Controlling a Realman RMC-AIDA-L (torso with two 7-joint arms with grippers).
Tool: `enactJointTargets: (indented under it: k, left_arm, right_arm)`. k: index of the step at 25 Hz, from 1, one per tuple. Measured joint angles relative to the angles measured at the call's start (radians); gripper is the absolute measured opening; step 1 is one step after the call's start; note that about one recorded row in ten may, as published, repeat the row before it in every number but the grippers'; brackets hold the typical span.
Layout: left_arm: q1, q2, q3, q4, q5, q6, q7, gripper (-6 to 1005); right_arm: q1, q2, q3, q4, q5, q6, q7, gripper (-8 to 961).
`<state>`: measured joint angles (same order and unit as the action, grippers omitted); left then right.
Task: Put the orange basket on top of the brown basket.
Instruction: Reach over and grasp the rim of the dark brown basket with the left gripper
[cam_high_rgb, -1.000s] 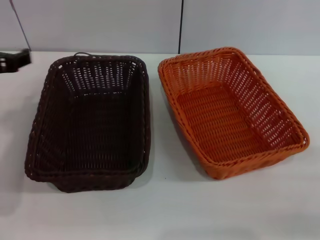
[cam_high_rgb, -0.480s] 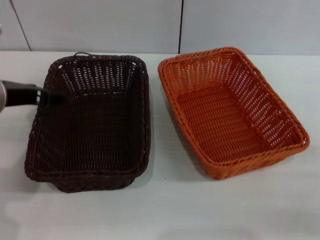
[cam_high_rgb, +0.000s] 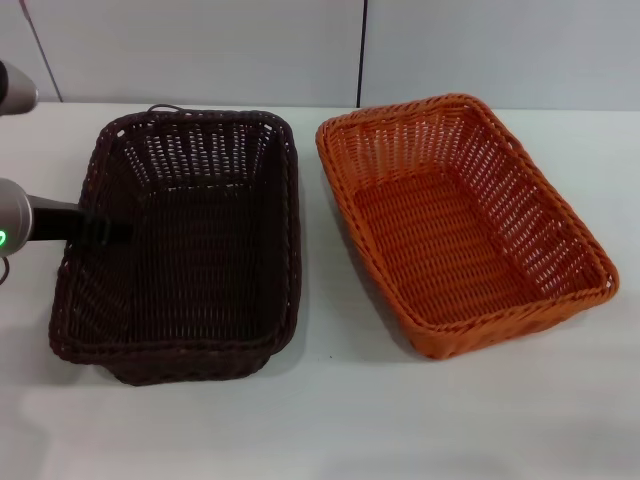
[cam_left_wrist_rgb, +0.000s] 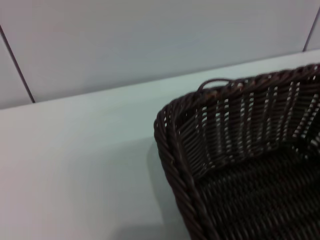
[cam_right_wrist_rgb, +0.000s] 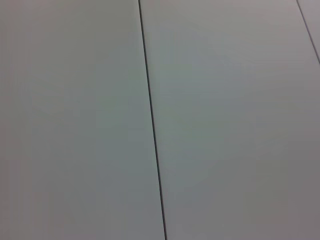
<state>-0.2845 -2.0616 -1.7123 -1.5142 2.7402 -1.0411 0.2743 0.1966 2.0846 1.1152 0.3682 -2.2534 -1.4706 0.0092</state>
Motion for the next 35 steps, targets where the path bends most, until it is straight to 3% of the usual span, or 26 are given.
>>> enactJointTargets:
  k: [18, 23, 25, 35]
  left_arm:
    - [-0.034, 0.002, -0.006, 0.085, 0.036, 0.039, -0.014, 736]
    - [-0.030, 0.003, -0.008, 0.074, 0.036, 0.052, 0.009, 603]
    - [-0.029, 0.003, -0.005, 0.073, 0.037, 0.059, 0.021, 343]
    - [-0.037, 0.003, -0.005, 0.043, 0.025, 0.031, 0.184, 261]
  right_arm:
    - [-0.005, -0.002, -0.011, 0.008, 0.002, -0.008, 0.000, 834]
    - [-0.001, -0.003, -0.011, 0.008, 0.002, -0.008, 0.000, 834]
    - [-0.001, -0.003, -0.011, 0.008, 0.002, -0.008, 0.000, 834]
    - [-0.004, -0.003, -0.007, 0.008, 0.002, -0.012, 0.000, 834]
